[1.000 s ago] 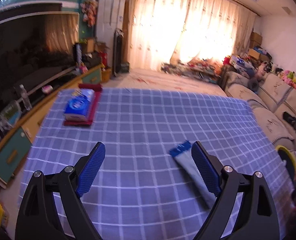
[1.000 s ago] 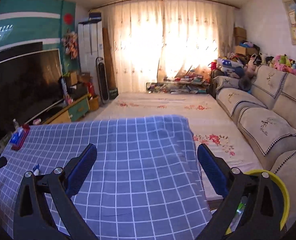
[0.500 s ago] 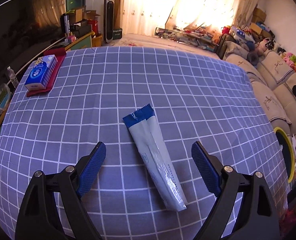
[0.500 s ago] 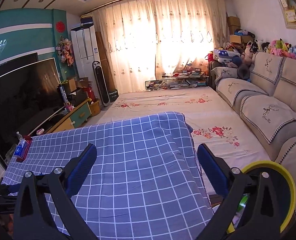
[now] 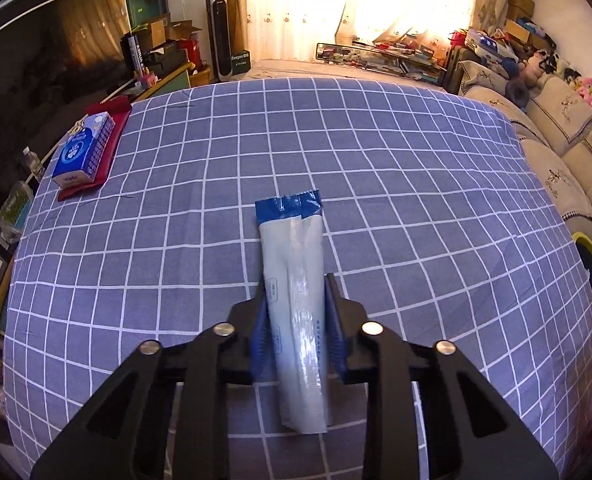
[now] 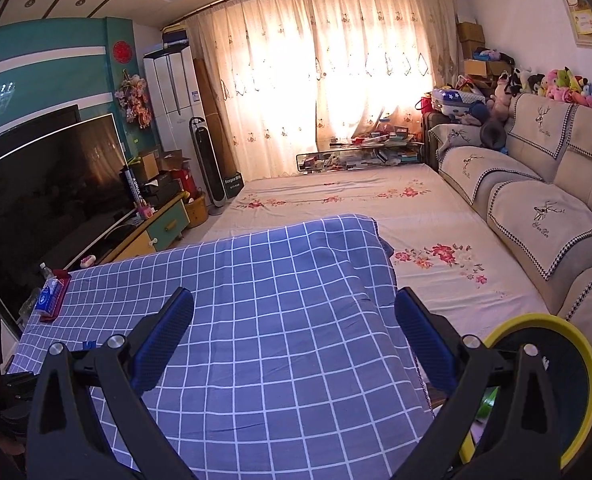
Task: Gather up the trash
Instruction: 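Carry the tube over the bin and open the left tool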
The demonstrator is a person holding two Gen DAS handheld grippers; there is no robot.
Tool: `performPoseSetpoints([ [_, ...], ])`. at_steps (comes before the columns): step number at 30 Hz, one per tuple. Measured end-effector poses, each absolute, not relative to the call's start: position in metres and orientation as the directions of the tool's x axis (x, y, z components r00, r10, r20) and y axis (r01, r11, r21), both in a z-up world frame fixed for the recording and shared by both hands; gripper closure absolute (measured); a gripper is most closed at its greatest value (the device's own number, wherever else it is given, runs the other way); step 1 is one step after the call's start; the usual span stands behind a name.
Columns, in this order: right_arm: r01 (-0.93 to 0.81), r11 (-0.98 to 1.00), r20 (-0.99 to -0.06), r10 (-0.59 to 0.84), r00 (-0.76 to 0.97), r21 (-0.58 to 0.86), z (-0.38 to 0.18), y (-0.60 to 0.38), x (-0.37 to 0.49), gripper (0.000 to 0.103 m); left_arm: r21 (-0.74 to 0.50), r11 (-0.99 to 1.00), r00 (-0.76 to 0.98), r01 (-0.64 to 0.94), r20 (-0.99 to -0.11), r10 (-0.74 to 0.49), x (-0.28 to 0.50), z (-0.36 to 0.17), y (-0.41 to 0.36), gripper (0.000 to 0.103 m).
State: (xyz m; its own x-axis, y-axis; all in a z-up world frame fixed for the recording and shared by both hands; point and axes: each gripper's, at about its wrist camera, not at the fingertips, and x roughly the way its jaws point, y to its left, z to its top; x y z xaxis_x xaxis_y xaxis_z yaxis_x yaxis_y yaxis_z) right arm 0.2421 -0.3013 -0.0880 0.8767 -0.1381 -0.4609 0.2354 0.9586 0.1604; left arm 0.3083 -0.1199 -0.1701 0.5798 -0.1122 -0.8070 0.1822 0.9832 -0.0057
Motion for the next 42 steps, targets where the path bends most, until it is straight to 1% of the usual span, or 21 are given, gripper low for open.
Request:
performPoseSetpoints([
  [2,0.236,0.958,-0.46,-0.139,0.877,0.162,-0.088,-0.302,0.242,0.007,0.002,0.98,0.584,0.199,-0.804,-0.116,0.305,-0.169,-0.124,0.084],
  [6,0.243,0.956,-0.442,-0.15,0.884,0.163,-0.085,-0.302,0.239,0.007,0.005,0.972,0.6,0.233,-0.788,-0.14,0.295,-0.164,-0.132,0.088],
  [11,0.26,0.95,-0.421,-0.167,0.891,0.173,-0.079,-0.307,0.233,0.007,0.038,0.956,0.642,0.291,-0.748,-0.166,0.28,-0.144,-0.15,0.088],
  [16,0.311,0.935,-0.377,-0.229,0.898,0.173,-0.066,-0.318,0.219,0.007,0.02,0.939,0.651,0.343,-0.725,-0.223,0.27,-0.124,-0.168,0.088],
  [22,0.389,0.894,-0.337,-0.303,0.891,0.224,-0.046,-0.351,0.193,0.007,0.008,0.906,0.627,0.424,-0.725,-0.287,0.256,-0.112,-0.206,0.088],
  [24,0.388,0.881,-0.319,-0.298,0.9,0.273,-0.037,-0.366,0.172,0.007,0.011,0.892,0.621,0.453,-0.721,-0.307,0.25,-0.107,-0.222,0.088],
  [26,0.405,0.869,-0.282,-0.327,0.902,0.284,-0.027,-0.381,0.142,0.007,0.017,0.868,0.61,0.496,-0.718,-0.335,0.242,-0.101,-0.245,0.088],
  [31,0.509,0.822,-0.261,-0.449,0.855,0.254,-0.021,-0.422,0.063,0.007,0.013,0.777,0.546,0.629,-0.719,-0.43,0.223,-0.094,-0.319,0.088],
  [36,0.654,0.722,-0.309,-0.583,0.752,0.228,-0.043,-0.466,-0.012,0.007,-0.013,0.659,0.441,0.752,-0.733,-0.518,0.203,-0.099,-0.408,0.088],
  [40,0.714,0.663,-0.358,-0.625,0.694,0.226,-0.065,-0.493,-0.05,0.007,-0.019,0.576,0.357,0.817,-0.768,-0.532,0.188,-0.112,-0.477,0.088],
  [42,0.724,0.649,-0.366,-0.631,0.684,0.233,-0.072,-0.501,-0.06,0.007,-0.01,0.552,0.337,0.834,-0.783,-0.522,0.184,-0.121,-0.506,0.088],
])
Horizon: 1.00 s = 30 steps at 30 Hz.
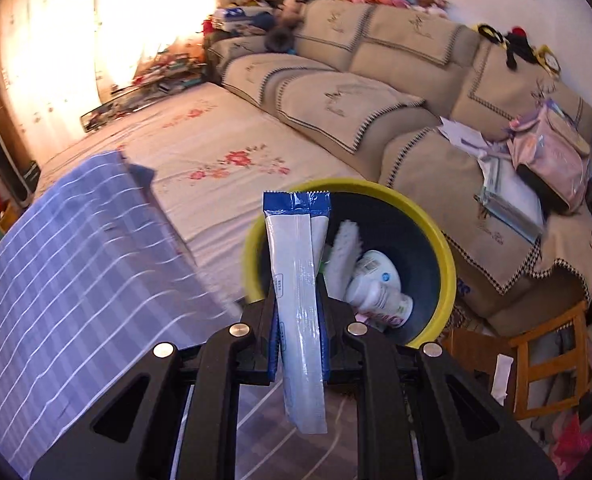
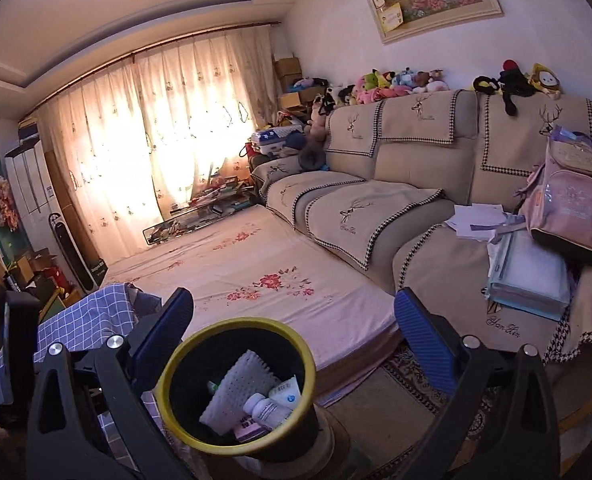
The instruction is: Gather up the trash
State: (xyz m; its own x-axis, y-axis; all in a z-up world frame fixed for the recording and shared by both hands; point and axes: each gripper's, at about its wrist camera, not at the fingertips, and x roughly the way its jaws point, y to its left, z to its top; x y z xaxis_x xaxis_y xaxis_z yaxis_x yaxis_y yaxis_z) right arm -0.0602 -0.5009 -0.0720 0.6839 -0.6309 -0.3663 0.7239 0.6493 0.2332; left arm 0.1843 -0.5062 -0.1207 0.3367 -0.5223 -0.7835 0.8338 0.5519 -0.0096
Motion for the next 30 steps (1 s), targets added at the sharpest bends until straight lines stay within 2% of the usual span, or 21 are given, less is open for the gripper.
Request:
performPoseSetpoints([
  [4,0.728,0.644,-0.382,-0.628,0.678,0.234,-0.082,-0.51,-0.065,0.007,-0.003,0.519,0.292,0.855,-0.823,-0.486,0.184,-0.143,-0.557,0.087],
  [7,0.722,0.65,-0.394,-0.615,0.683,0.237,-0.087,-0.513,-0.056,0.007,-0.008,0.503,0.262,0.864,-0.846,-0.464,0.186,-0.16,-0.578,0.082],
  [9,0.718,0.655,-0.401,-0.607,0.686,0.237,-0.088,-0.512,-0.053,0.007,0.008,0.505,0.269,0.863,-0.854,-0.446,0.19,-0.17,-0.59,0.07],
  [11,0.716,0.658,-0.405,-0.603,0.687,0.234,-0.087,-0.508,-0.05,0.007,0.011,0.511,0.275,0.86,-0.853,-0.444,0.193,-0.177,-0.595,0.035],
  [14,0.713,0.664,-0.399,-0.604,0.69,0.228,-0.085,-0.505,-0.051,0.007,0.008,0.538,0.3,0.843,-0.837,-0.457,0.197,-0.173,-0.589,0.031],
  [18,0.703,0.674,-0.389,-0.6,0.699,0.227,-0.078,-0.497,-0.053,0.007,-0.021,0.587,0.345,0.809,-0.792,-0.504,0.202,-0.143,-0.548,0.024],
  [20,0.692,0.686,-0.386,-0.59,0.709,0.224,-0.075,-0.491,-0.053,0.007,-0.016,0.61,0.392,0.792,-0.752,-0.529,0.198,-0.123,-0.52,0.015],
  [24,0.644,0.738,-0.396,-0.54,0.742,0.2,-0.073,-0.469,-0.045,0.007,0.009,0.685,0.514,0.729,-0.668,-0.539,0.181,-0.085,-0.445,0.005],
  [30,0.525,0.836,-0.407,-0.428,0.807,0.161,-0.067,-0.416,-0.028,0.007,-0.013,0.824,0.66,0.567,-0.591,-0.464,0.153,-0.053,-0.317,0.005],
])
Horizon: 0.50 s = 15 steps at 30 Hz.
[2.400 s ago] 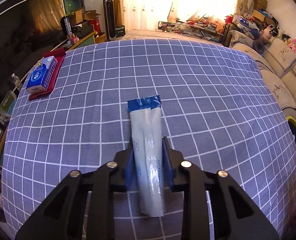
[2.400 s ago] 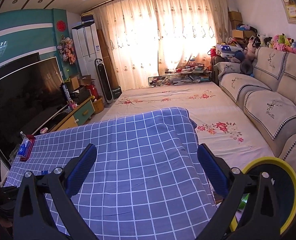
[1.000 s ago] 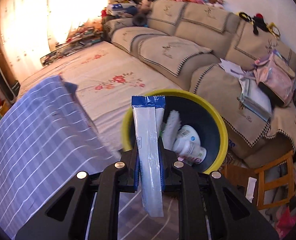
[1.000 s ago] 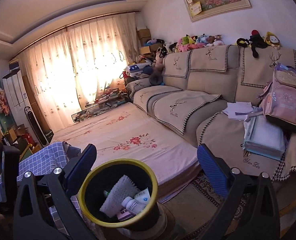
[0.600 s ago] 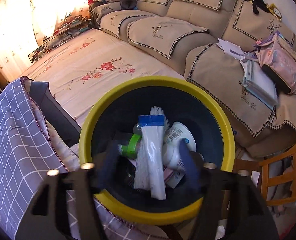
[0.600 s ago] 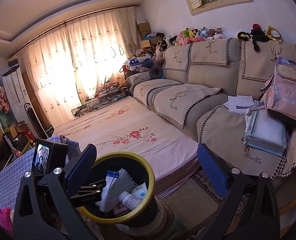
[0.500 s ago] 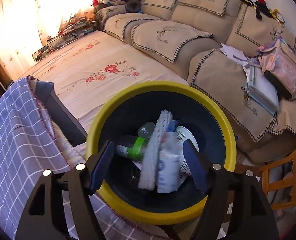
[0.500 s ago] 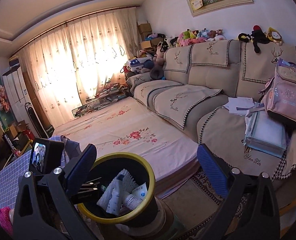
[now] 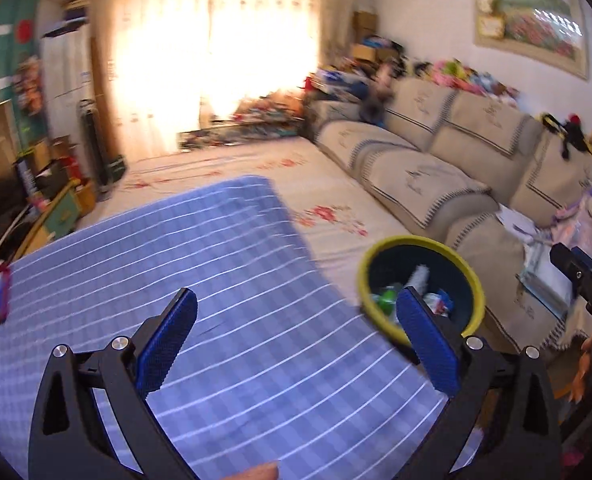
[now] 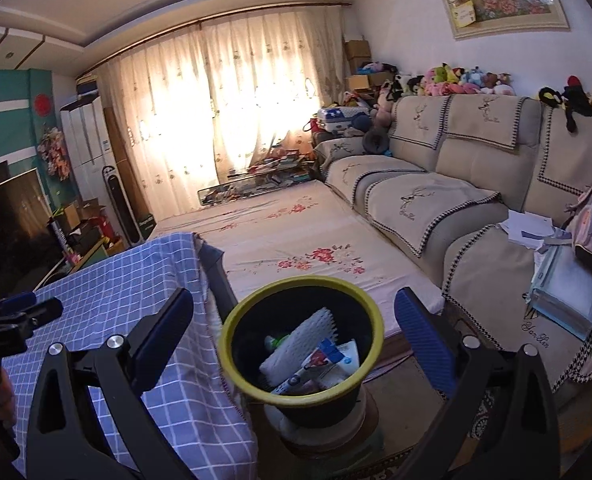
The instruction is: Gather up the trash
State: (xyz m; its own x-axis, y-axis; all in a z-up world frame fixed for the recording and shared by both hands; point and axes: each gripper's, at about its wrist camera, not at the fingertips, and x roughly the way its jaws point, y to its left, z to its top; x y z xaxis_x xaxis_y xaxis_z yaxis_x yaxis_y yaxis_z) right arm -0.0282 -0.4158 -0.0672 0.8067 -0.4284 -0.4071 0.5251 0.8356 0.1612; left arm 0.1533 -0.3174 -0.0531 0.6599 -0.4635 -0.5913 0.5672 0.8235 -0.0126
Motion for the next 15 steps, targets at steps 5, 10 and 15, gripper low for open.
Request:
performPoseSetpoints([
  [5,0.41,0.903,-0.407,-0.33,0.851,0.125,-0.06,-0.365,-0.018,0.007,0.039,0.927,0.784,0.373,-0.548,-0.292,0.12,-0.043,-0.22,0.005],
  [10,0.35,0.931,-0.393,-0.287,0.874,0.099,-0.046,-0.331,-0.022,0.007,0.031,0.964,0.825,0.264,-0.526,-0.209,0.088,-0.037,-0.145,0.005],
  [15,0.331,0.941,-0.38,-0.28,0.881,0.074,-0.031,-0.314,-0.035,0.007,0.003,0.986,0.87,0.168,-0.47,-0.147,0.053,-0.024,-0.088,0.005],
])
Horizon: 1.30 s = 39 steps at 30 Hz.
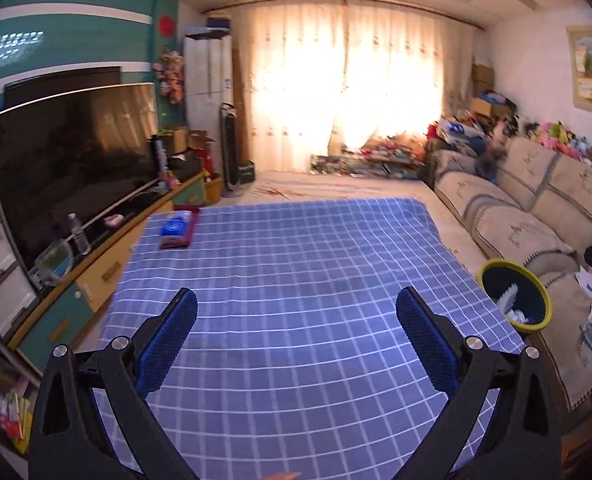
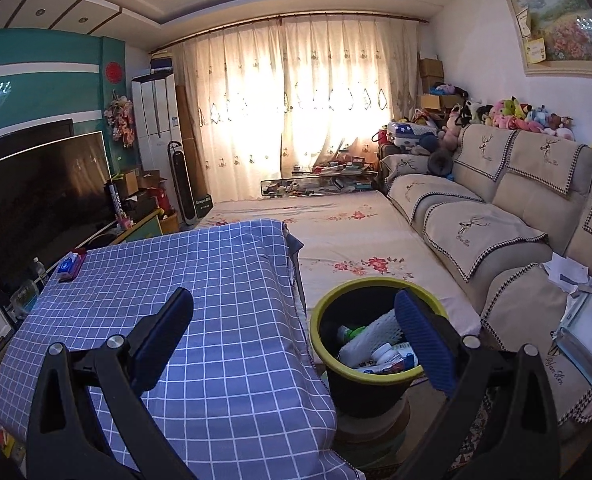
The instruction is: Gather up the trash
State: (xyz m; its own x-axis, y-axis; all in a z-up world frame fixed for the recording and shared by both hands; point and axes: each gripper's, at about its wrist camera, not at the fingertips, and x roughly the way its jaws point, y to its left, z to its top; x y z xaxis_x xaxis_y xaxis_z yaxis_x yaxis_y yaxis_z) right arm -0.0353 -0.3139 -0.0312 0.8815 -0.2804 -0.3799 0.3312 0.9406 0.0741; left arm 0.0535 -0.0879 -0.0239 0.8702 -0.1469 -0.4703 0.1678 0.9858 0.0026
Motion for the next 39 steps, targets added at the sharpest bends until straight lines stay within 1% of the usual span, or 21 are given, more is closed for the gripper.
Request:
performPoseSetpoints([
  [3,0.322,0.945,-0.382,-0.278,0.881,0.054,-0.026,-0.305,-0.044,0.007,-0.029,0.99,0.89,0.141,-0.435,-0.139,0.031,-0.015,-0.061,0.005],
  [7,0.312,0.949,-0.387,-0.272,0.881,0.045,-0.024,-0.297,-0.054,0.007,-0.04,0.991,0.902,0.13,-0.409,-0.135,0.01,-0.01,-0.051,0.005],
  [19,0.297,0.955,-0.391,-0.265,0.881,0.022,-0.023,-0.279,-0.065,0.007,-0.072,0.988,0.895,0.134,-0.419,-0.152,-0.007,-0.02,-0.05,0.005],
  [39,0.281,0.959,-0.407,-0.243,0.88,0.035,-0.028,-0.277,-0.055,0.007,-0.06,0.988,0.888,0.141,-0.433,-0.153,0.003,-0.019,-0.057,0.005],
])
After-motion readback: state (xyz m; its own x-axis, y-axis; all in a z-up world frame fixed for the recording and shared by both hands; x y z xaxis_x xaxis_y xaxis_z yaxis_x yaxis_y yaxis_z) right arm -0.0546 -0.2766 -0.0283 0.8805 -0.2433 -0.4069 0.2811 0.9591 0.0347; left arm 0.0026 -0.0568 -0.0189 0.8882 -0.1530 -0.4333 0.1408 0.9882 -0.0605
